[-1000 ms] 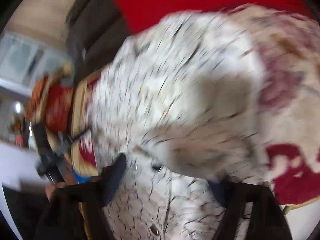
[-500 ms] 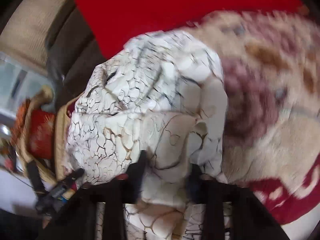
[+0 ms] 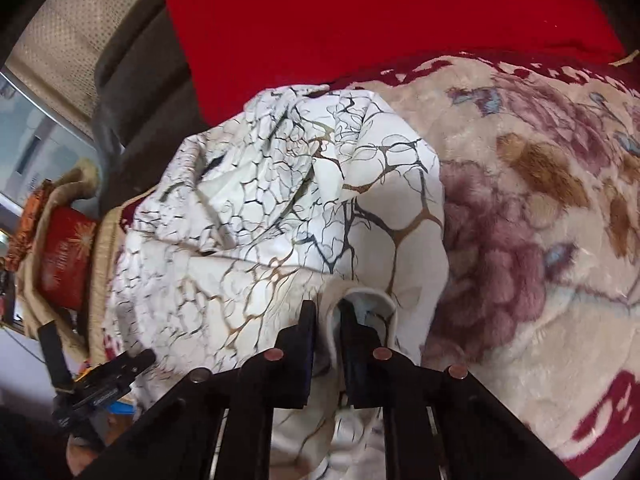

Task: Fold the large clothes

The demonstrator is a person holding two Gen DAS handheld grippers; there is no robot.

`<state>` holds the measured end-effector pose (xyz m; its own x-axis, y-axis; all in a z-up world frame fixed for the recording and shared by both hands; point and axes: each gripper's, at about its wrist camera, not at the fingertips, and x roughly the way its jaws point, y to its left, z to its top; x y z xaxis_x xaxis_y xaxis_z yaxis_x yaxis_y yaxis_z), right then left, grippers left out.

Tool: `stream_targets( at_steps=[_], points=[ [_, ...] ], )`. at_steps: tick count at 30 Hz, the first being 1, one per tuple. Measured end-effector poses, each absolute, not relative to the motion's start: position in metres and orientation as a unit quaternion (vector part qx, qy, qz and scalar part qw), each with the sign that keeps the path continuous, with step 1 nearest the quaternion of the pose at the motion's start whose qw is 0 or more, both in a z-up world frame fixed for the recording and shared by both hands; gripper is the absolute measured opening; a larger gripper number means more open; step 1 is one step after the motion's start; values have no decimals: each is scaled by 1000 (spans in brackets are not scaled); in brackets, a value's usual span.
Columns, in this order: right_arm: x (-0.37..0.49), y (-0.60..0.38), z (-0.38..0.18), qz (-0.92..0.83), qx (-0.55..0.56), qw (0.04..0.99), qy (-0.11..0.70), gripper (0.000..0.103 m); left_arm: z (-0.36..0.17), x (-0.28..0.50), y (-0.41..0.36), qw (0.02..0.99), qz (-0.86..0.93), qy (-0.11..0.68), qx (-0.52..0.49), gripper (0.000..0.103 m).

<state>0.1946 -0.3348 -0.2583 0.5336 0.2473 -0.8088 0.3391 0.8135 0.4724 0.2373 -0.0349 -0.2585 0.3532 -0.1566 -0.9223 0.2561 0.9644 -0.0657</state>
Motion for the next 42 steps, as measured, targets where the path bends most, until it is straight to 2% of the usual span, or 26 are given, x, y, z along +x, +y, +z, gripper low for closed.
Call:
stream_targets(
  at_steps=[1, 4, 5, 6, 8, 11, 14, 16, 18, 30, 33, 37, 40, 42],
  points=[
    [191, -337, -252, -25, 309, 820, 481, 20, -253, 235, -35, 825, -126, 549, 47, 75],
    [169, -338, -228, -12, 319, 836, 447, 46, -239, 224, -38, 837, -131, 527, 61, 75],
    [163, -336, -221, -5, 320, 842, 434, 71, -236, 220, -39, 840, -131, 522, 65, 75],
    [155, -332, -212, 3, 321, 852, 413, 75, -235, 215, -40, 842, -130, 519, 68, 75],
    [140, -322, -199, 17, 301, 873, 383, 75, -239, 208, -40, 841, -131, 521, 68, 76],
    [135, -305, -202, 30, 265, 880, 392, 72, -254, 209, -41, 826, -123, 546, 67, 77],
    [146, -297, -231, 37, 265, 857, 441, 61, -267, 212, -41, 815, -119, 564, 63, 79],
    [159, -294, -262, 12, 249, 832, 495, 52, -264, 212, -40, 814, -117, 566, 57, 80],
    [162, -293, -274, -7, 233, 828, 510, 41, -255, 209, -39, 818, -118, 560, 63, 80],
    [139, -287, -219, 28, 252, 858, 447, 41, -195, 175, -28, 874, -85, 468, 95, 80],
    [149, -271, -229, 25, 232, 851, 471, 41, -184, 165, -30, 885, -80, 444, 109, 80],
    [174, -259, -269, 5, 215, 823, 525, 41, -169, 151, -32, 898, -70, 415, 126, 80],
    [178, -257, -274, -3, 211, 824, 526, 41, -159, 145, -32, 906, -66, 397, 130, 80],
    [175, -256, -266, 5, 208, 828, 520, 48, -155, 143, -31, 909, -65, 390, 132, 80]
  ],
)
